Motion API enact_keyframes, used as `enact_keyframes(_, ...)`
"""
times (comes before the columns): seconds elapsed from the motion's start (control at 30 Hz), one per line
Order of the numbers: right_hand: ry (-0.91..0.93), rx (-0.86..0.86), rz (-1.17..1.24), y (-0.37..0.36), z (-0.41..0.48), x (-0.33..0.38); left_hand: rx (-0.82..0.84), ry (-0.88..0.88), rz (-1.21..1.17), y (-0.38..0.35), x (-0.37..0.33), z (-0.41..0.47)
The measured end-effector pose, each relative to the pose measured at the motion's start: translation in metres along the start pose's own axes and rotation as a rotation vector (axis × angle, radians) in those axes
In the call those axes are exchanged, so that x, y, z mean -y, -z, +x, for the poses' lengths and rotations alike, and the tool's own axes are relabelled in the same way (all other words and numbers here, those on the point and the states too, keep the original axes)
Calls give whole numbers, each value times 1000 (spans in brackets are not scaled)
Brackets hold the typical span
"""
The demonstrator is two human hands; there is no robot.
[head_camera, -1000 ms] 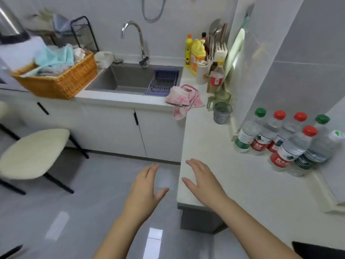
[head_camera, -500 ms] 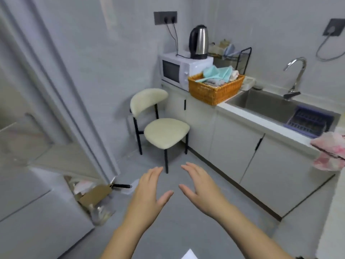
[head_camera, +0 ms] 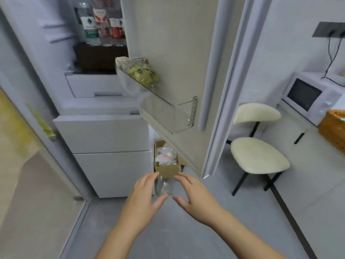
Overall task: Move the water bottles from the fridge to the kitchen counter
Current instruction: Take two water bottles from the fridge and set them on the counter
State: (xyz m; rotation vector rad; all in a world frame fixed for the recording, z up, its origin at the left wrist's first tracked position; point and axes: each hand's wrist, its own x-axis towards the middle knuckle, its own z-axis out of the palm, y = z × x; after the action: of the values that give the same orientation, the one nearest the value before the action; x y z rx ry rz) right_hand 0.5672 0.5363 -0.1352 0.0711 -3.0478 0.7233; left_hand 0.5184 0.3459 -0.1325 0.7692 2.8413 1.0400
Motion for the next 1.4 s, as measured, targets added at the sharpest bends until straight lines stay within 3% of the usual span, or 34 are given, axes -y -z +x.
enact_keyframes(0.27, 96, -17, -47, -3, 58, 35, -69, 32, -1, 36, 49, 26)
enact_keyframes(0.83, 9, -192, -44, -19, 265, 156, -106, -104, 110, 199, 205, 154)
enact_keyframes(1.4, 125, -316, 157, 7, 486, 155, -292, -83, 148, 263, 259, 337)
